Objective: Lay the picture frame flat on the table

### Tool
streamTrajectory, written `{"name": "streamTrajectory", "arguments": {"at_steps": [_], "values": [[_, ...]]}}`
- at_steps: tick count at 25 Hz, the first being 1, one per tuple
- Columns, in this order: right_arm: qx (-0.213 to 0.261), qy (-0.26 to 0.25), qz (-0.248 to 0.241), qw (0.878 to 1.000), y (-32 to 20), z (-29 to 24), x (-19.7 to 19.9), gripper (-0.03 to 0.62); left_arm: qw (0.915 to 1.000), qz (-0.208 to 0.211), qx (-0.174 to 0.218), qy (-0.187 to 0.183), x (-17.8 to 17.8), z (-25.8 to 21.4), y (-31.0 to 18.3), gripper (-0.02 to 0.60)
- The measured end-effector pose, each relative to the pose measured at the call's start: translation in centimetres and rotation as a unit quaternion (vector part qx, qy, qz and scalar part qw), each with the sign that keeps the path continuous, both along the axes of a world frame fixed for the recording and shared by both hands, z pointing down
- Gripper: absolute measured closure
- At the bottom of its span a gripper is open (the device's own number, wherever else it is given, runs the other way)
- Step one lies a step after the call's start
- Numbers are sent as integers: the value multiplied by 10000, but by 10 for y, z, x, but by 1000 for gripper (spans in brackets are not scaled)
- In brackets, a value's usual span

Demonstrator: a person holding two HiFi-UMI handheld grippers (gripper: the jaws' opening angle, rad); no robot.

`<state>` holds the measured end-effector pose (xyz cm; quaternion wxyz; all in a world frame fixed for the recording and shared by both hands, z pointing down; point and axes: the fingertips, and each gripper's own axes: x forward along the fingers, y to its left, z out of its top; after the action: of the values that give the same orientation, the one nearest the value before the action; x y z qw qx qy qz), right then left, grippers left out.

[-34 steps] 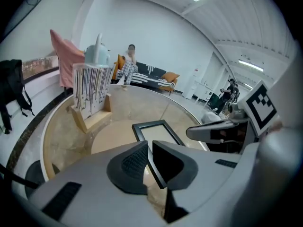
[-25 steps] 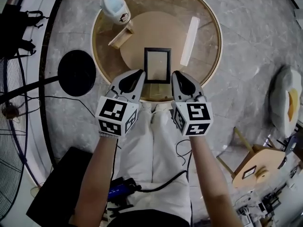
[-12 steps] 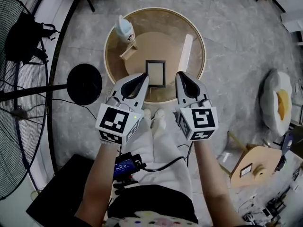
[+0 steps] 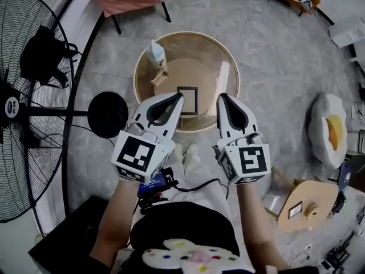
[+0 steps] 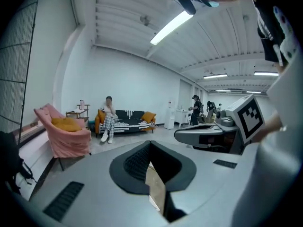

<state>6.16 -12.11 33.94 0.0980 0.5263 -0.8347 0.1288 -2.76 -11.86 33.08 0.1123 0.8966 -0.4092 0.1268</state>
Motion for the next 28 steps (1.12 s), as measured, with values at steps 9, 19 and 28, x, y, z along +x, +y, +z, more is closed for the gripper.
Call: {"name": "streamTrajectory", "arguments": {"at_steps": [9,19,28], "values": [[705,-27,-88,9975,18,-69,-5,556,9989,44,441,132,4,-55,21,565],[999,-15,-82,9950,39,-105,0,556,9966,156,758,271,2,-93,38,565],[1137,111,-115,9934,48,-111,6,556,9960,149,846,238,-3,-99,42,565]]}}
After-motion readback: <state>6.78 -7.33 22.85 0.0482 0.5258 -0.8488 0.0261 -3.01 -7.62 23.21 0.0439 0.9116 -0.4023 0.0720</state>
